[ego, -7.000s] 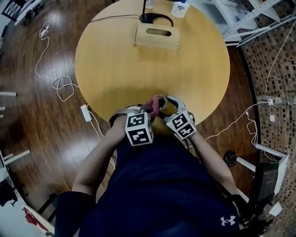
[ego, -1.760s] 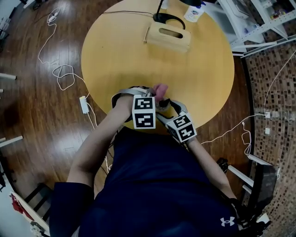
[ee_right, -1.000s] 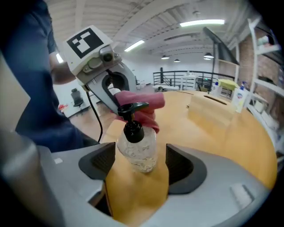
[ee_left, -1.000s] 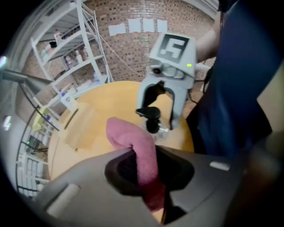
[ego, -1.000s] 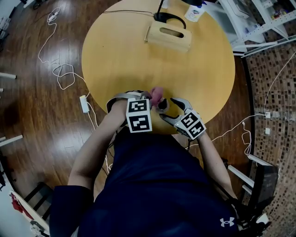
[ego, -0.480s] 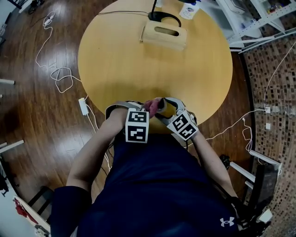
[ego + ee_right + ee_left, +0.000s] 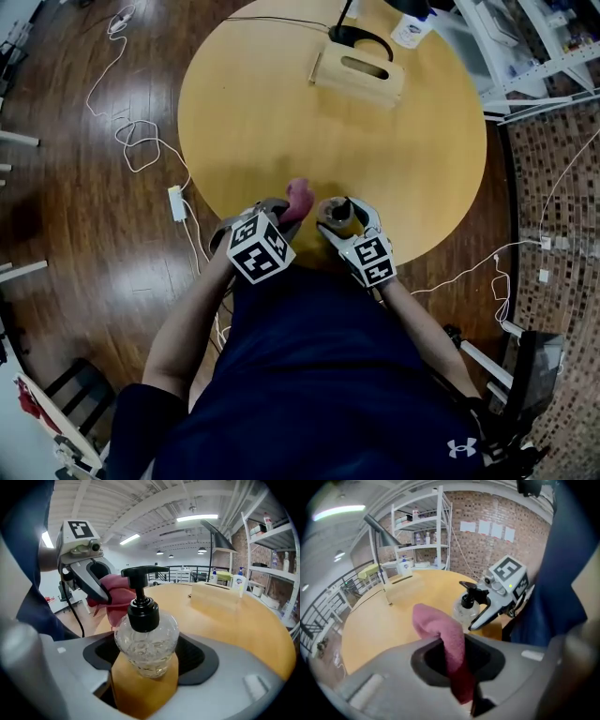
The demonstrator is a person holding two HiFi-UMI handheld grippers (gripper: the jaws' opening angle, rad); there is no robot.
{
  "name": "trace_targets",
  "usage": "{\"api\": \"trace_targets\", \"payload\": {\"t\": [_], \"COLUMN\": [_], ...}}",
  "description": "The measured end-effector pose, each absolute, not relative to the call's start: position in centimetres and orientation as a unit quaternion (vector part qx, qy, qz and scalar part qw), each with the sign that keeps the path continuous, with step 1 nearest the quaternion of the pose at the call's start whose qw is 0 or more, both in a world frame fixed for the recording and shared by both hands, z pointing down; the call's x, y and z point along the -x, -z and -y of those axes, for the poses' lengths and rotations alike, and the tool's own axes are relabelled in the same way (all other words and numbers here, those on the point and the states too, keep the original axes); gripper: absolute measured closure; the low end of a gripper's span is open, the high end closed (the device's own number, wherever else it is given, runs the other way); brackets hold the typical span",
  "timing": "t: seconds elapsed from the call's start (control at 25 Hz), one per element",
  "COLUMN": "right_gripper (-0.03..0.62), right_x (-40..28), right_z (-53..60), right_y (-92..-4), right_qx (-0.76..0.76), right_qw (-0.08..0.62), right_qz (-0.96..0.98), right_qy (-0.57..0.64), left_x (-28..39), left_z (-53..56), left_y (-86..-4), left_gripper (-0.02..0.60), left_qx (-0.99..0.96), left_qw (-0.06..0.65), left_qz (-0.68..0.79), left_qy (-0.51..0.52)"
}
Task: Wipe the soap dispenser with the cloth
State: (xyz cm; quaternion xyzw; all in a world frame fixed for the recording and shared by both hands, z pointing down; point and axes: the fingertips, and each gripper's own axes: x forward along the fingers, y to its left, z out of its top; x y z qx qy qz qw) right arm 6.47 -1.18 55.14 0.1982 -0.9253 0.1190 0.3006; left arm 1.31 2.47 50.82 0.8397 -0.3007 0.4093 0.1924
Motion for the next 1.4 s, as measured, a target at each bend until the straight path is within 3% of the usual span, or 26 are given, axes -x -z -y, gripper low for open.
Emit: {"api": "trace_targets", "payload": {"t": [0.24, 0.6, 0.8, 0.96, 1.28, 1.4], "right_gripper": [0.23, 0.232, 0.232, 0.233, 0.233, 0.235], "right_x": [-8.9, -8.3, -9.5, -9.6, -9.7, -10.5], "right_z": [3.9, 1.6, 1.7, 1.9, 2.7, 4.3], "right_y": [-55.0, -55.4, -55.1, -54.8, -55.3, -54.8], "right_qx": [-0.243, -0.232, -0.22, -0.21, -0.187, -0.229], "right_qw": [0.217, 0.338, 0.378, 0.407, 0.39, 0.33], "right_qz": [0.905, 0.906, 0.893, 0.885, 0.893, 0.886], "right_qy": [-0.274, -0.109, -0.108, -0.088, -0.125, -0.23], "left_x": [-2.4, -2.8, -4.2, -7.1, -8.2, -7.8], "left_z": [-2.2, -2.0, -1.1, -0.6, -2.4, -2.3], "left_y": [-51.4, -52.1, -53.0, -51.2, -58.8, -59.3], "left_gripper": [0.517, 0.517, 0.517, 0.517, 0.517, 0.517], "left_qx": [-0.848, -0.858, -0.861, -0.896, -0.863, -0.858], "left_qw": [0.223, 0.206, 0.221, 0.193, 0.123, 0.171], "left_qz": [0.312, 0.303, 0.317, 0.293, 0.201, 0.22], "left_qy": [-0.366, -0.361, -0.33, -0.271, -0.448, -0.431]}}
